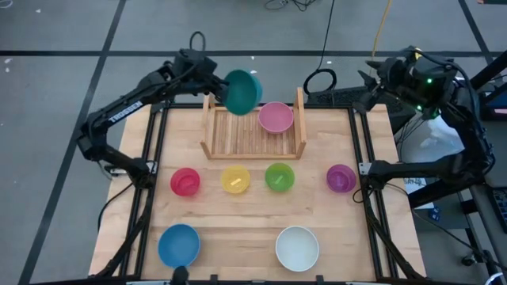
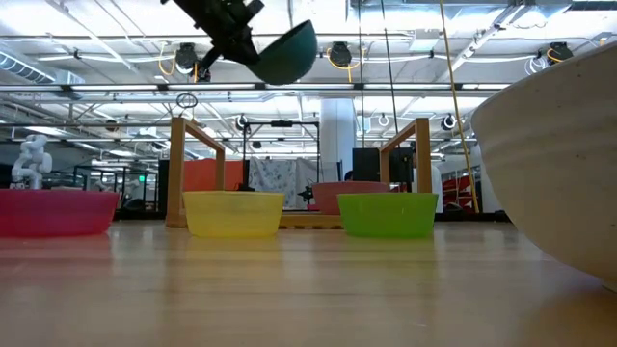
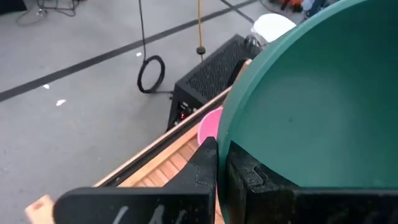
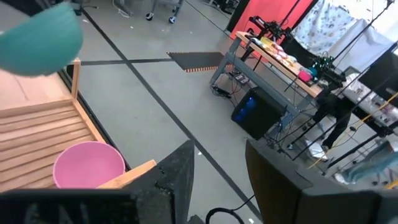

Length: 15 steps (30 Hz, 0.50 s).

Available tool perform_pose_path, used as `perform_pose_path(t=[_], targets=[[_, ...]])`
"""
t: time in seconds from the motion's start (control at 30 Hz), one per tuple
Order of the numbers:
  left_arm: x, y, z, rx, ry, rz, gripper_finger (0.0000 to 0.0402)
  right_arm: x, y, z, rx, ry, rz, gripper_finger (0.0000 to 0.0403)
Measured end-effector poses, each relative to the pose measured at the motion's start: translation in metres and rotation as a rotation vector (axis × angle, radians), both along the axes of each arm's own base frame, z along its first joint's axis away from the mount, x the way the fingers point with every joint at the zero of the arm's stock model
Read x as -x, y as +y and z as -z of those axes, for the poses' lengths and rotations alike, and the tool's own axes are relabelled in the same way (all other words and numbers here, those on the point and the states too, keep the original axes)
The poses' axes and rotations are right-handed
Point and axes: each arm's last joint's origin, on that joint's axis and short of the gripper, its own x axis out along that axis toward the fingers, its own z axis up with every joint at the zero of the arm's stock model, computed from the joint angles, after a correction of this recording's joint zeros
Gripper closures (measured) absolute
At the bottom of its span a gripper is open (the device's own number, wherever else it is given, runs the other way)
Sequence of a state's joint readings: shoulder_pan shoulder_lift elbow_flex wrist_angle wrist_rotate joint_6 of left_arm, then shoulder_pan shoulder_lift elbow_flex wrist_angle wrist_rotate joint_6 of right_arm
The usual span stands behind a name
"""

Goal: Place and stack bowls onto a shelf
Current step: Stack the dark green bowl into the pink bowl on the shelf

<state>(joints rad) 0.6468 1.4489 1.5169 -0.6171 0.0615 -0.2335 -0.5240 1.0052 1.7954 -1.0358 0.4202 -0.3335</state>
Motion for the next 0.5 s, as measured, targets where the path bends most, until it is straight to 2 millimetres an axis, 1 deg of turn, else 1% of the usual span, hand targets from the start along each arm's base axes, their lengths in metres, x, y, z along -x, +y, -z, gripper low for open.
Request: perform_pose_path(t=[0.3, 0.5], targets=[[-0.033, 0.003, 0.014, -0.018, -0.041, 0.141, 0.0394, 0.026, 0.015, 0.002, -0.040, -0.036, 0.016, 0.0291], [-0.051, 0.005, 0.033, 0.027, -0.014, 0.171, 0.0394, 0.038, 0.022, 0.005, -0.055, -0.018, 0.015, 0.0293]])
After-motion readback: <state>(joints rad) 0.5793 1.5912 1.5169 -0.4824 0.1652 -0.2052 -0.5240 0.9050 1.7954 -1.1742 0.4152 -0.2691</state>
